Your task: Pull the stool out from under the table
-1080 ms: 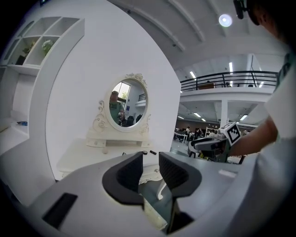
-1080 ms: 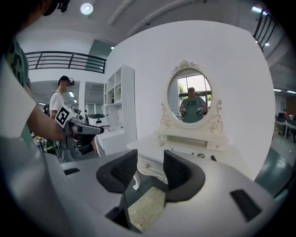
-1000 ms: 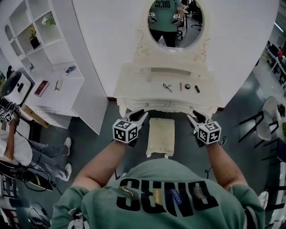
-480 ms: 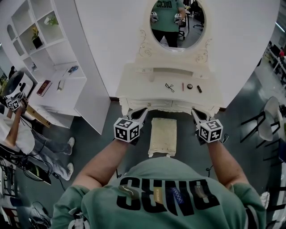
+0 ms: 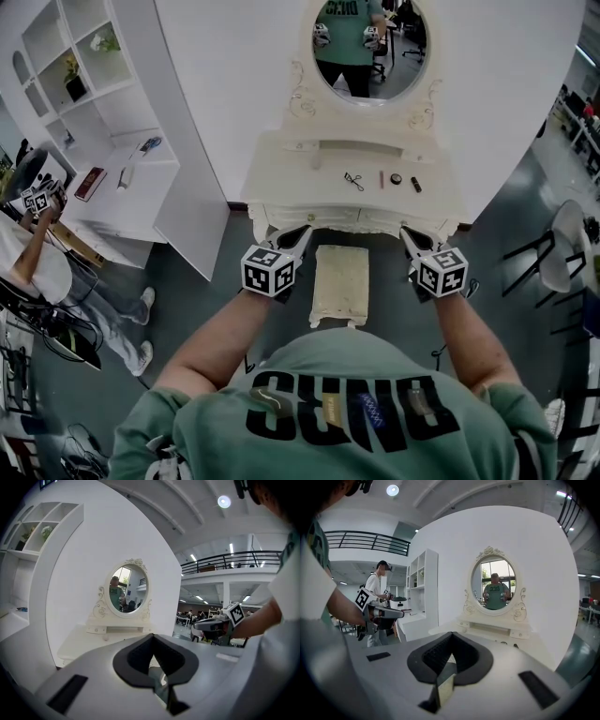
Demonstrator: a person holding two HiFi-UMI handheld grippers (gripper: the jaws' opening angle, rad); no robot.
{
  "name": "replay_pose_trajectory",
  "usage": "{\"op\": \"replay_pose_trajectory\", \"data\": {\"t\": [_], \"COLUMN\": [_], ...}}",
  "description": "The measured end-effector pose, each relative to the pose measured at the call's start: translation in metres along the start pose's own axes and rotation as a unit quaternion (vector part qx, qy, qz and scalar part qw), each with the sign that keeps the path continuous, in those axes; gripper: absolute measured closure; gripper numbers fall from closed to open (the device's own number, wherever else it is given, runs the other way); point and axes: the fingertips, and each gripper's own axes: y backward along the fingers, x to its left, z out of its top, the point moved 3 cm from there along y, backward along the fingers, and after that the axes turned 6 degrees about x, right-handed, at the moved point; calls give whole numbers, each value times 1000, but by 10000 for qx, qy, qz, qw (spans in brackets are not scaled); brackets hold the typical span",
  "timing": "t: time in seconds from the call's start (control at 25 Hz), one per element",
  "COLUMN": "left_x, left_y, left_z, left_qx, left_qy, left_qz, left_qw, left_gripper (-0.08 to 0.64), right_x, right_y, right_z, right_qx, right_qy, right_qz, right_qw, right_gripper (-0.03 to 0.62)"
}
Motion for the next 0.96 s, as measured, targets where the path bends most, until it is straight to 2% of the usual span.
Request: {"op": "replay_pose_trajectory", "data": {"t": [0.96], "left_x": [0], "left_y": [-9], "left_z": [2], "left_qx": [41], "left_qy": [-17], "left_qz": [-59], "left_qw": [10000], "left_gripper": [552], "right_x": [1], "right_y": [-9], "right_z": [-2], "right_qx": [194], "right_qy": [63], "right_qz": [53], "right_qw": [9998], "right_gripper": [600]}}
